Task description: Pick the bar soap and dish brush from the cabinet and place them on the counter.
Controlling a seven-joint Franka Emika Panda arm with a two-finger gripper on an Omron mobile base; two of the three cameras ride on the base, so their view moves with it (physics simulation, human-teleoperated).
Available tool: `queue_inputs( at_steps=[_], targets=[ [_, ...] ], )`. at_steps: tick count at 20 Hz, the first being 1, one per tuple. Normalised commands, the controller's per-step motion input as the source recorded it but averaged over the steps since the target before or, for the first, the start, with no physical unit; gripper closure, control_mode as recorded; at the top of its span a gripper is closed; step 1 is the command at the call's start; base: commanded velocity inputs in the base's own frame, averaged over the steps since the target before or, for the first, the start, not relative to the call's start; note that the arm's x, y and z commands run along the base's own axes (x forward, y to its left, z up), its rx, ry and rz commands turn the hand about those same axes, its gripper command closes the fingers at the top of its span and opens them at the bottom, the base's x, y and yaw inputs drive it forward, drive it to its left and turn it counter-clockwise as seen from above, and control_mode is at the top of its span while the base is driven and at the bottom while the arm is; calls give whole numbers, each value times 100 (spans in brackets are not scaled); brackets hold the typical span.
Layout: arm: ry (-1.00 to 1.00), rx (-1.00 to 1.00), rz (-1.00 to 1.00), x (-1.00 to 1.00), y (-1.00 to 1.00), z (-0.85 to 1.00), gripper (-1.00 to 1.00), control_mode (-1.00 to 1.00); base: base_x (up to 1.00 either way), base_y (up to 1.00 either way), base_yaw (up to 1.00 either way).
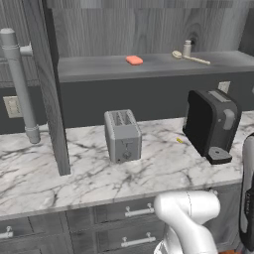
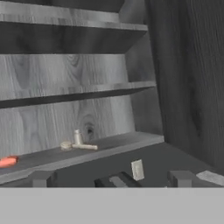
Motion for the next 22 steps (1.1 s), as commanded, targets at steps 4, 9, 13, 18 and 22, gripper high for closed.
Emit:
queue_inputs(
  at_steps=[4,9,13,18,22],
  targets=[
    [8,-2,18,-11,47,8,-100,-100,0,0,0],
    [7,0,18,0,48,3,-100,-100,0,0,0],
    [6,0,17,0,47,11,-100,-100,0,0,0],
    [2,-1,13,1,48,15,-100,-100,0,0,0],
    [0,-4,6,2,46,11,-100,-100,0,0,0]
  ],
)
